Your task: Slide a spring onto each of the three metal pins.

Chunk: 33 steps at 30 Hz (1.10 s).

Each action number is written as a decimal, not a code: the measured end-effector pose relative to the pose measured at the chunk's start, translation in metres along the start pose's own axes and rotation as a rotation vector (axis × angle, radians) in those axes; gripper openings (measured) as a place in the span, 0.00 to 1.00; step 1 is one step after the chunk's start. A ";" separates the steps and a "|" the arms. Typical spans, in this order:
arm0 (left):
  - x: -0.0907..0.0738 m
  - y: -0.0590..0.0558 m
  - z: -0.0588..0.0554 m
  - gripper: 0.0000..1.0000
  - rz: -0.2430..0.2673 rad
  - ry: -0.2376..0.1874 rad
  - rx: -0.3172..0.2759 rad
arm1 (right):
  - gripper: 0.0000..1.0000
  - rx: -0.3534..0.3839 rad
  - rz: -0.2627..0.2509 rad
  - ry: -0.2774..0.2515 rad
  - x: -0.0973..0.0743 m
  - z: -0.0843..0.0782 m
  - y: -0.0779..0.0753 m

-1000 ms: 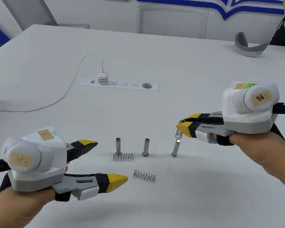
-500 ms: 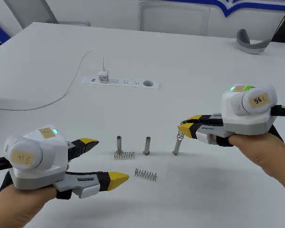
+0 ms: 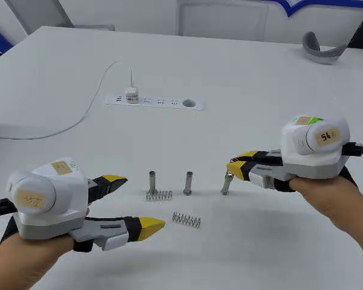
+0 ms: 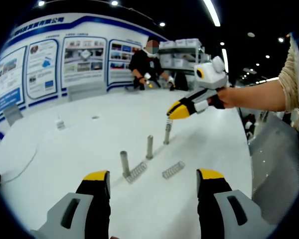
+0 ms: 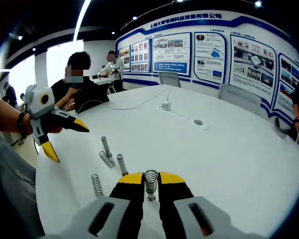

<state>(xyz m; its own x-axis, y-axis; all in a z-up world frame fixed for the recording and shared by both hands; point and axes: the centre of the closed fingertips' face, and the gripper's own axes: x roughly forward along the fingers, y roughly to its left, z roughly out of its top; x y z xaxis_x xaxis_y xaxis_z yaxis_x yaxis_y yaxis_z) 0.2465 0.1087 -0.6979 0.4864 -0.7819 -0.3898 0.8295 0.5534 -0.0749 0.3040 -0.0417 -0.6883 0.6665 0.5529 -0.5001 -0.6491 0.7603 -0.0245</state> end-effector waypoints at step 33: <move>-0.003 0.001 -0.002 0.71 0.007 0.005 -0.002 | 0.12 -0.015 -0.018 0.061 0.021 -0.030 0.000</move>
<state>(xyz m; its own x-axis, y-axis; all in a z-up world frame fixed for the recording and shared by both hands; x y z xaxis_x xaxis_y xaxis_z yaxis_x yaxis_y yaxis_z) 0.2456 0.1123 -0.6985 0.4906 -0.7768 -0.3948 0.8257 0.5592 -0.0743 0.3068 -0.0400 -0.7248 0.6545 0.5172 -0.5515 -0.6431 0.7644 -0.0463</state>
